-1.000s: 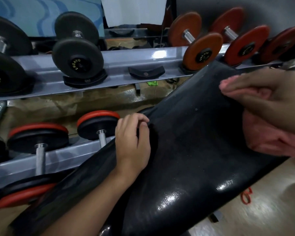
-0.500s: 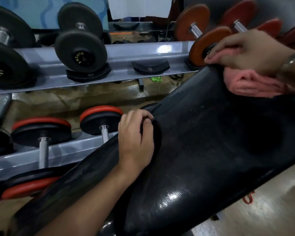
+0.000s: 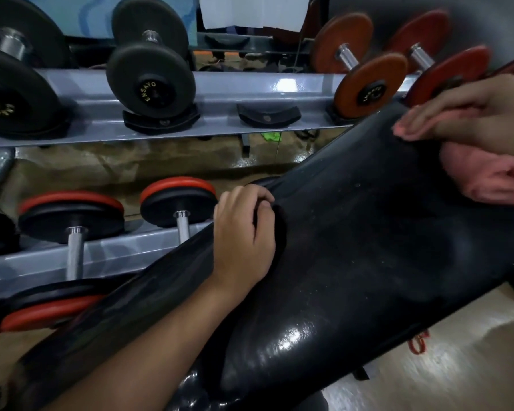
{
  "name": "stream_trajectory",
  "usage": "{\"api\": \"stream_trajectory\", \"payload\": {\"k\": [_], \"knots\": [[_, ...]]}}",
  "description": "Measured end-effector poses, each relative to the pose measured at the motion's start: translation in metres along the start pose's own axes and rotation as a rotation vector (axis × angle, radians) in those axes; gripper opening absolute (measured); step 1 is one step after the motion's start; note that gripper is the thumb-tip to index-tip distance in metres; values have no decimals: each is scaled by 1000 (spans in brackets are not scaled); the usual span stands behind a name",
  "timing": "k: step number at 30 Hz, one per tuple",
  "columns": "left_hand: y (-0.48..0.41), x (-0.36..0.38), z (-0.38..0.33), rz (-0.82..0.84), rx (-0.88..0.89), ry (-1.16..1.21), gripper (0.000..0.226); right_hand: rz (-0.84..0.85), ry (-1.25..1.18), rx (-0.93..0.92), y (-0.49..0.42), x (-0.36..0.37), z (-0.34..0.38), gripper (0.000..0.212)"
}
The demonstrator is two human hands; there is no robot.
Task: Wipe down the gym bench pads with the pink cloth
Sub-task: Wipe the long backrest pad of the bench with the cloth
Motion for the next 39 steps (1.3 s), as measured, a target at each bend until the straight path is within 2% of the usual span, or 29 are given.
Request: {"api": "stream_trajectory", "payload": {"k": [2, 4, 7, 9, 12, 15, 18, 21, 23, 27, 32, 36, 39], "knots": [[0, -1, 0, -3, 4, -5, 19, -75, 105, -40, 2, -11, -2, 12], [1, -1, 0, 1, 5, 4, 20, -63, 194, -123, 20, -6, 7, 19], [1, -1, -3, 6, 19, -4, 20, 18, 97, -220, 50, 3, 24, 11], [0, -1, -5, 11, 21, -13, 18, 16, 99, -178, 49, -1, 26, 8], [0, -2, -5, 11, 12, -22, 16, -112, 270, -117, 41, -8, 26, 41], [1, -3, -5, 2, 21, -24, 16, -49, 215, -182, 65, 2, 41, 32], [1, -2, -4, -3, 17, -24, 16, 39, 328, -324, 81, 6, 44, 27], [0, -3, -3, -9, 14, -27, 17, -89, 421, -192, 63, -5, 36, 36], [1, -3, -2, -14, 11, -19, 17, -95, 425, -147, 65, 5, 42, 45], [1, -3, -2, -13, -10, -7, 17, 75, 365, -352, 95, 33, 57, 28], [0, -4, -2, -22, 5, 3, 20, -110, 486, -230, 77, 29, 58, 43], [0, -5, -3, -40, 2, 21, 21, 70, 256, -453, 118, 68, 89, 19], [-1, -6, -1, -47, 3, 28, 20, -6, 403, -426, 112, 64, 81, 23]]}}
Point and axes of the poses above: each hand's wrist, its own y-axis away from the middle knuckle, its own x-axis out of the palm, z = x × y, the point moved 10 cm from there along -y, towards the middle knuckle, and after that the axes turned 15 degrees about -z, right-handed, at the moved point
